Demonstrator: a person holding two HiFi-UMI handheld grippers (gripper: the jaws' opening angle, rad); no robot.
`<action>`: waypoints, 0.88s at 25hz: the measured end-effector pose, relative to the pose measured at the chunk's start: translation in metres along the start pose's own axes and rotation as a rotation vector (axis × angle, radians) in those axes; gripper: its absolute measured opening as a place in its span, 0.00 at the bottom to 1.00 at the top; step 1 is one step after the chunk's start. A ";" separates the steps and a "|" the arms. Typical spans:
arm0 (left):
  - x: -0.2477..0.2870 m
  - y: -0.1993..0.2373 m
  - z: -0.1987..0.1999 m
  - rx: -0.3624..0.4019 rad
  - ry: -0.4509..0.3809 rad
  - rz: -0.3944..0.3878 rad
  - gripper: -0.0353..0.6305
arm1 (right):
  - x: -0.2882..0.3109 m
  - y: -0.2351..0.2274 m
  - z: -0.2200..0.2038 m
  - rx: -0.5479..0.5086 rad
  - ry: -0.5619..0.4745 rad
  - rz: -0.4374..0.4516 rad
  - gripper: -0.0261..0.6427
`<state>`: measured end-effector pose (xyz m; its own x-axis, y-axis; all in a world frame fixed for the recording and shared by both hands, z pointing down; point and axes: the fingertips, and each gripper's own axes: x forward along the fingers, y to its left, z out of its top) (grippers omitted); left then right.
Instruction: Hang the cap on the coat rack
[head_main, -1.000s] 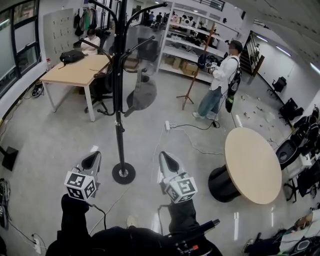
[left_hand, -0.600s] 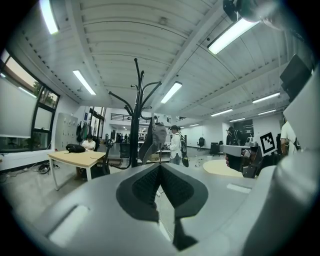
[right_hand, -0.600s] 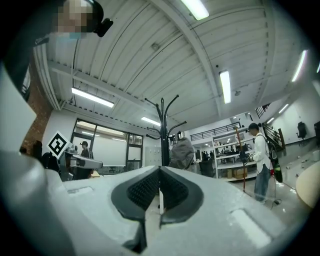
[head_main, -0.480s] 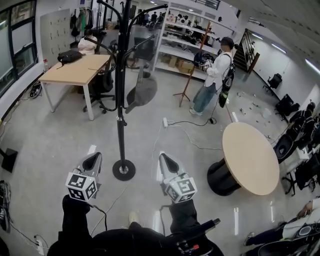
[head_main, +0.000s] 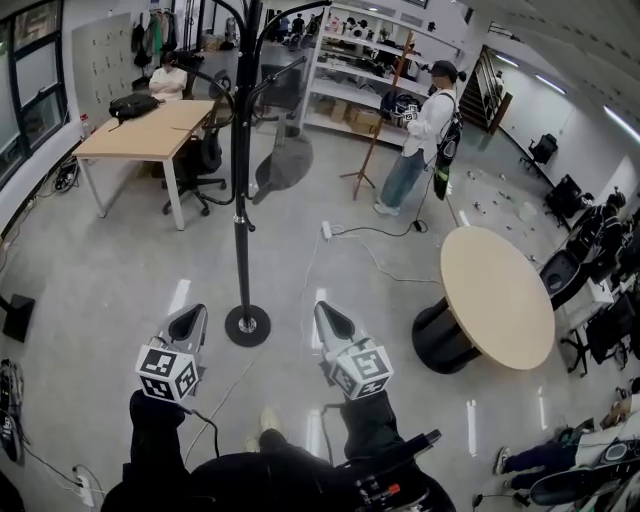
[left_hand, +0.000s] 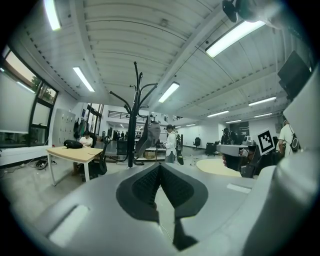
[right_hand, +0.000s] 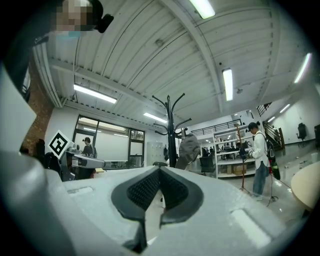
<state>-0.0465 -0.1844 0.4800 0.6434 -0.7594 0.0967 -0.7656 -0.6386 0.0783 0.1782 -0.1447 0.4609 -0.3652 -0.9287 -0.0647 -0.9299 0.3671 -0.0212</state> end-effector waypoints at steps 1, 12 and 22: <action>-0.002 -0.001 -0.001 -0.001 0.000 0.000 0.06 | -0.002 0.002 0.000 -0.001 0.003 0.003 0.04; -0.013 0.001 0.001 -0.005 -0.008 0.001 0.06 | -0.002 0.016 0.001 -0.023 0.011 0.018 0.04; -0.019 0.000 -0.003 -0.009 -0.011 0.008 0.06 | -0.002 0.022 0.002 -0.029 0.004 0.026 0.04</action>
<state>-0.0587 -0.1690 0.4814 0.6373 -0.7657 0.0868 -0.7706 -0.6315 0.0862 0.1585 -0.1341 0.4583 -0.3890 -0.9192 -0.0604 -0.9211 0.3892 0.0092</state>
